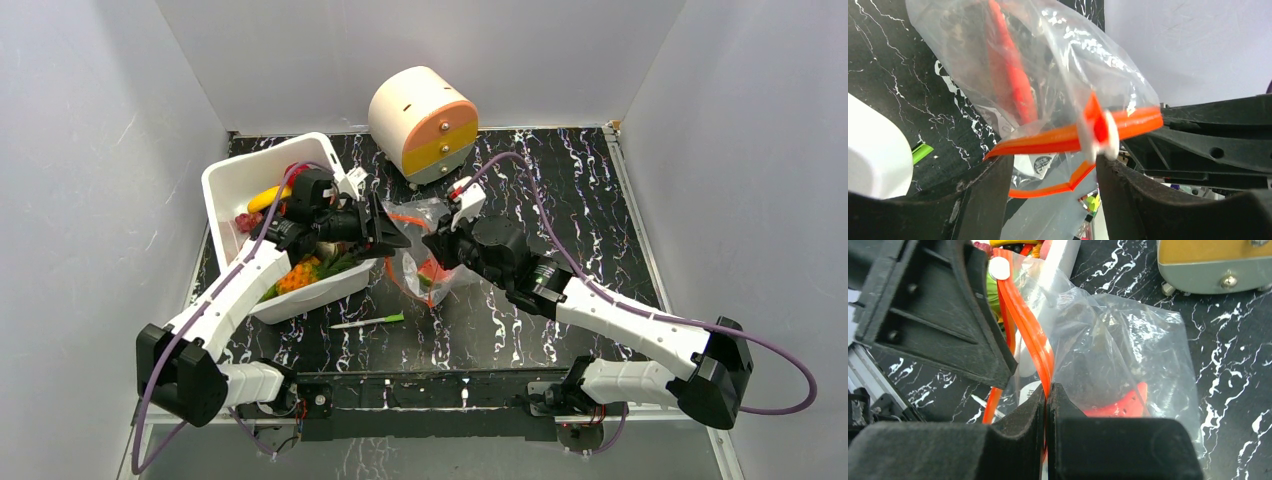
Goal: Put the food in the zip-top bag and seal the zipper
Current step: Place the fake fruit in the zipper food storage bag, then adjust the zipper food storage bag at the center of the board, then pick up the fake vegetable from the bin.
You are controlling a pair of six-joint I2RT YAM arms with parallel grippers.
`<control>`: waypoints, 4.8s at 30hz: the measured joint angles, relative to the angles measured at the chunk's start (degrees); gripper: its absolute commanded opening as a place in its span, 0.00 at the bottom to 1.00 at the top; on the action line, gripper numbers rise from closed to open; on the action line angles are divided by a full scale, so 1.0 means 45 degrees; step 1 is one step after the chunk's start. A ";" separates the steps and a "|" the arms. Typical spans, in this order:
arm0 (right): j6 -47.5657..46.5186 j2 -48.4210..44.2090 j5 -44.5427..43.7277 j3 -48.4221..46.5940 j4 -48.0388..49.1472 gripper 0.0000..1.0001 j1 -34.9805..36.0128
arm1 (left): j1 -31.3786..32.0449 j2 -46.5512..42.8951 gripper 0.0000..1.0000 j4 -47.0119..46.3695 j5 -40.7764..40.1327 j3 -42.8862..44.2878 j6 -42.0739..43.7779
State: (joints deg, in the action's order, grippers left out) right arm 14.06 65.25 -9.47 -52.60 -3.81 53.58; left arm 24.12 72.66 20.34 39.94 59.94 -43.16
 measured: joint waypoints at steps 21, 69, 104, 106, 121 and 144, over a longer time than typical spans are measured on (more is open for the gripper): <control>0.3021 -0.0257 -0.2929 -0.0039 -0.1248 0.00 0.0010 | 0.0000 -0.1273 0.71 0.1525 -0.1763 0.1404 0.1559; 0.4478 -0.0282 -0.4852 0.0491 -0.3827 0.00 0.0000 | 0.1248 0.1345 0.42 -0.1996 -0.2424 0.0238 0.1588; 0.4085 -0.0520 -0.4313 0.0471 -0.3215 0.00 -0.0005 | -0.1535 0.0039 0.97 0.4736 -1.0093 0.2409 0.4328; 0.3997 -0.0515 -0.4269 0.0471 -0.3211 0.00 -0.0005 | -0.2171 0.0039 0.98 0.4741 -1.0506 0.2409 0.4386; 0.3497 -0.0515 -0.3997 0.0282 -0.3376 0.00 -0.0005 | -0.4022 0.1583 0.98 0.3876 -1.1764 0.2142 0.4935; 0.3206 -0.0393 -0.3468 -0.0121 -0.3279 0.00 -0.0005 | -0.4405 0.4328 0.83 0.2380 -1.1715 0.1365 0.5100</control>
State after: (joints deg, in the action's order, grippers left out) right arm 28.49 63.48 -25.08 -53.15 -18.57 53.56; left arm 4.29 92.14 31.05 -12.78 66.08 -20.21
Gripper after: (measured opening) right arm 0.009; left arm 0.904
